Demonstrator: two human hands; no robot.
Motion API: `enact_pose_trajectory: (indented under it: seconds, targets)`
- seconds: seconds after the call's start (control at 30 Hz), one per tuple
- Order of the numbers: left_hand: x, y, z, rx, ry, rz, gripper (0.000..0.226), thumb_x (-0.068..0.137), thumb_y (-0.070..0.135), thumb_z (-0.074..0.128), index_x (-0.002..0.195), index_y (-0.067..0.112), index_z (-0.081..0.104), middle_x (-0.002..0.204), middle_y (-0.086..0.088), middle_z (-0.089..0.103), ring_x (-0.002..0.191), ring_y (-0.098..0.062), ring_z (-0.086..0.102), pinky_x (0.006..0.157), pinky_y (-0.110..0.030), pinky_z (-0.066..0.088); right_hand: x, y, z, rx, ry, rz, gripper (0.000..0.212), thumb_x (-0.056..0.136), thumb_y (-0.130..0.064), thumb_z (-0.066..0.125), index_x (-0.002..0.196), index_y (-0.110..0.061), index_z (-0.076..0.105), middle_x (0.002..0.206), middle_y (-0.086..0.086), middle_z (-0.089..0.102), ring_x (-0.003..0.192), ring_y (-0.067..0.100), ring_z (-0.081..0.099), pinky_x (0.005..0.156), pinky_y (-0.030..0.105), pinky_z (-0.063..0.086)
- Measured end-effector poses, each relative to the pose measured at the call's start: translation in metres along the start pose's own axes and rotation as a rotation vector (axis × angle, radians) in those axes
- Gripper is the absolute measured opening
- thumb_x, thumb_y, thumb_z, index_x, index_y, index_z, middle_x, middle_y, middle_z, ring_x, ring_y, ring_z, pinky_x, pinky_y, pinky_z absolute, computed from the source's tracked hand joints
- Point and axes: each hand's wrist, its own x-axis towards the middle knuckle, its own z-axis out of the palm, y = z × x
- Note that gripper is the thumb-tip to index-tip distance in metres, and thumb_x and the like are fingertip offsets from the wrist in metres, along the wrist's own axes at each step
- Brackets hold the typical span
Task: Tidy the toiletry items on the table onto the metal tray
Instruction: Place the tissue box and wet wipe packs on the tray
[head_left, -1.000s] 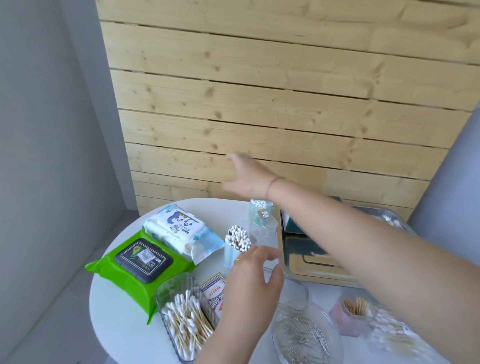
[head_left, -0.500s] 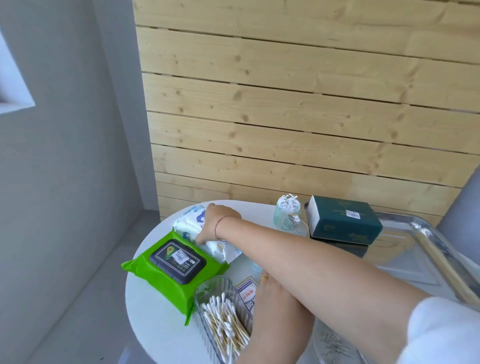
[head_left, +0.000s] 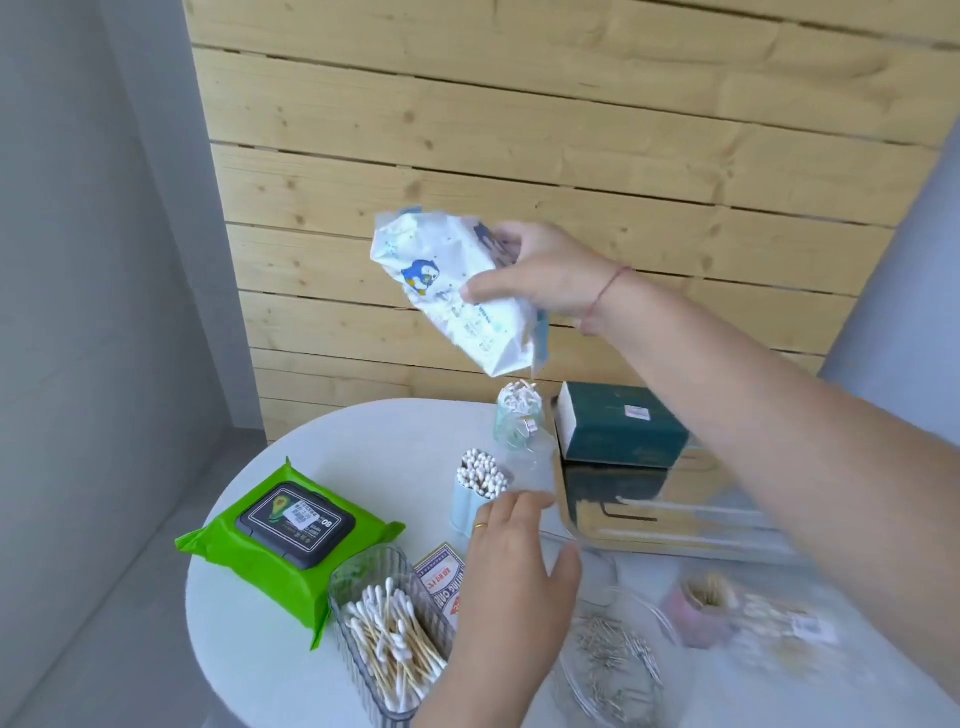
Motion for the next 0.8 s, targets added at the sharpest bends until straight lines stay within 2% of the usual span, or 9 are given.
enact_pose_trajectory:
  seconds: [0.03, 0.07, 0.1, 0.2, 0.27, 0.5, 0.57, 0.67, 0.8]
  targets:
    - [-0.028, -0.044, -0.023, 0.186, 0.159, 0.142, 0.041, 0.088, 0.028, 0.055, 0.129, 0.029, 0.048, 0.129, 0.015, 0.047, 0.123, -0.004, 0.034, 0.099, -0.016, 0.030, -0.013, 0.005, -0.023, -0.039, 0.000, -0.023, 0.043, 0.069, -0.011, 0.076, 0.106, 0.002, 0.058, 0.109, 0.019, 0.067, 0.089, 0.026, 0.065, 0.087, 0.045, 0.052]
    - [-0.042, -0.030, -0.022, -0.149, 0.120, 0.034, 0.040, 0.088, 0.028, 0.056, 0.128, 0.029, 0.049, 0.128, 0.015, 0.048, 0.123, -0.004, 0.035, 0.099, -0.016, 0.030, -0.027, 0.013, -0.044, -0.105, 0.003, -0.032, 0.043, 0.070, -0.011, 0.077, 0.108, -0.002, 0.059, 0.110, 0.016, 0.068, 0.092, 0.026, 0.066, 0.089, 0.045, 0.051]
    - [-0.042, -0.033, -0.025, -0.226, 0.120, -0.083, 0.040, 0.088, 0.027, 0.057, 0.127, 0.029, 0.050, 0.128, 0.015, 0.048, 0.123, -0.004, 0.035, 0.099, -0.016, 0.029, -0.040, 0.024, -0.061, -0.203, 0.010, -0.028, 0.045, 0.069, -0.013, 0.077, 0.110, -0.006, 0.059, 0.112, 0.013, 0.068, 0.096, 0.028, 0.066, 0.089, 0.042, 0.051]
    - [-0.041, -0.018, -0.033, -0.195, 0.165, -0.091, 0.039, 0.087, 0.025, 0.058, 0.125, 0.029, 0.052, 0.124, 0.016, 0.049, 0.122, -0.004, 0.037, 0.094, -0.012, 0.027, -0.073, 0.066, -0.084, -0.582, -0.034, 0.058, 0.058, 0.067, -0.023, 0.077, 0.120, -0.017, 0.054, 0.116, 0.001, 0.065, 0.103, 0.023, 0.062, 0.087, 0.033, 0.049]
    - [-0.040, -0.013, -0.029, -0.212, 0.158, -0.121, 0.038, 0.087, 0.024, 0.058, 0.124, 0.029, 0.052, 0.119, 0.018, 0.046, 0.121, -0.004, 0.038, 0.092, -0.010, 0.026, -0.087, 0.100, -0.082, -0.707, -0.149, 0.127, 0.066, 0.067, -0.027, 0.075, 0.127, -0.020, 0.049, 0.120, -0.002, 0.061, 0.104, 0.020, 0.059, 0.089, 0.033, 0.049]
    - [-0.040, -0.008, -0.025, -0.167, 0.178, -0.092, 0.035, 0.087, 0.026, 0.058, 0.121, 0.031, 0.053, 0.112, 0.021, 0.044, 0.116, -0.003, 0.039, 0.082, -0.009, 0.024, -0.101, 0.187, -0.040, -0.804, -0.375, 0.208, 0.062, 0.062, -0.026, 0.071, 0.120, -0.022, 0.048, 0.113, -0.001, 0.058, 0.099, 0.021, 0.057, 0.082, 0.038, 0.052]
    - [-0.039, -0.009, -0.021, -0.152, 0.176, -0.078, 0.035, 0.087, 0.027, 0.058, 0.121, 0.031, 0.053, 0.110, 0.023, 0.043, 0.115, -0.003, 0.039, 0.081, -0.010, 0.023, -0.100, 0.198, -0.034, -0.778, -0.349, 0.227, 0.062, 0.064, -0.024, 0.070, 0.121, -0.020, 0.047, 0.116, 0.002, 0.056, 0.102, 0.023, 0.057, 0.085, 0.040, 0.051]
    - [-0.039, -0.009, -0.021, -0.148, 0.164, -0.086, 0.034, 0.087, 0.027, 0.058, 0.121, 0.031, 0.053, 0.109, 0.024, 0.042, 0.114, -0.003, 0.039, 0.081, -0.009, 0.023, -0.098, 0.205, -0.033, -0.811, -0.327, 0.224, 0.078, 0.069, -0.027, 0.068, 0.139, -0.021, 0.033, 0.130, 0.002, 0.046, 0.116, 0.024, 0.049, 0.096, 0.037, 0.044]
    - [-0.039, -0.009, -0.019, -0.145, 0.174, -0.080, 0.035, 0.087, 0.025, 0.059, 0.121, 0.030, 0.054, 0.110, 0.023, 0.043, 0.113, -0.003, 0.040, 0.080, -0.009, 0.023, -0.108, 0.210, -0.031, -0.984, -0.210, 0.044, 0.090, 0.076, -0.034, 0.067, 0.148, -0.022, 0.014, 0.145, 0.001, 0.030, 0.132, 0.023, 0.033, 0.108, 0.036, 0.028]
